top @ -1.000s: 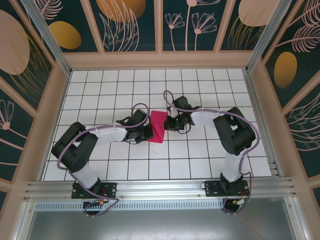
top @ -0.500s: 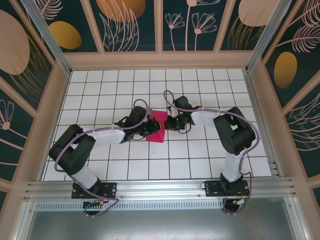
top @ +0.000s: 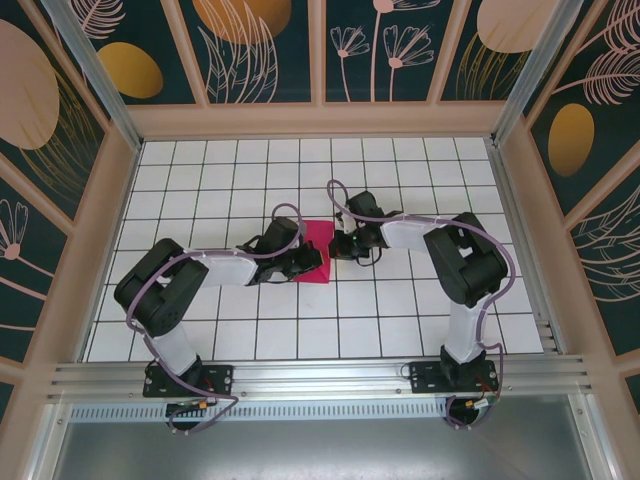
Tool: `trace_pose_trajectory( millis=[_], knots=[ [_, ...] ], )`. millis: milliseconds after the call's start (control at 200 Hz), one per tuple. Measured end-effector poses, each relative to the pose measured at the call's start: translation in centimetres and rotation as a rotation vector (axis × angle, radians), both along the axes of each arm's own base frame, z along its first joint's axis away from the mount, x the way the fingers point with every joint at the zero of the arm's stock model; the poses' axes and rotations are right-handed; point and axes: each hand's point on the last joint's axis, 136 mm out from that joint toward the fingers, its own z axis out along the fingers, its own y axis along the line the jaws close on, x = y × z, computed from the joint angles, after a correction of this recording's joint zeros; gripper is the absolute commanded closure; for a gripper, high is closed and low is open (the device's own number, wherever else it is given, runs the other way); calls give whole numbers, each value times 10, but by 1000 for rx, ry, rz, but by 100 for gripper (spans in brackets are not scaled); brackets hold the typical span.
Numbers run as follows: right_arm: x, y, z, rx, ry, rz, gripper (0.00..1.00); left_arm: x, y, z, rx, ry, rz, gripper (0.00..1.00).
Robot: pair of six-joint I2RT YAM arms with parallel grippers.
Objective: Fold a paper plane with a square sheet of paper (pick it up from the middle)
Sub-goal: Fold the triangle a second time at the center of the table.
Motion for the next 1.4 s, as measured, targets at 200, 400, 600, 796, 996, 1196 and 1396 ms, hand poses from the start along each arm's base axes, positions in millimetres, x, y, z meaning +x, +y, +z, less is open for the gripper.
trace_pose_trajectory(
  millis=[200,400,600,796,996,1196,1396],
  knots=[
    [5,3,4,10,-15,0,100,1,-1,-2,1,3,-1,97],
    [6,3,-3,2,-11,8,100,1,-1,-2,3,4,-1,97],
    [7,3,-3,3,-14,8,100,3,-2,0,0,0,-1,97],
    [7,3,-3,3,-14,8,100,5,-4,2,-7,-12,1,97],
    [7,3,-2,3,-15,8,100,5,-3,2,-4,-13,4,97],
    [7,3,-1,4,-18,8,100,7,-4,-2,1,-8,5,98],
    [8,2,-1,1,-19,6,100,11,-6,-2,2,-11,6,97]
  ],
)
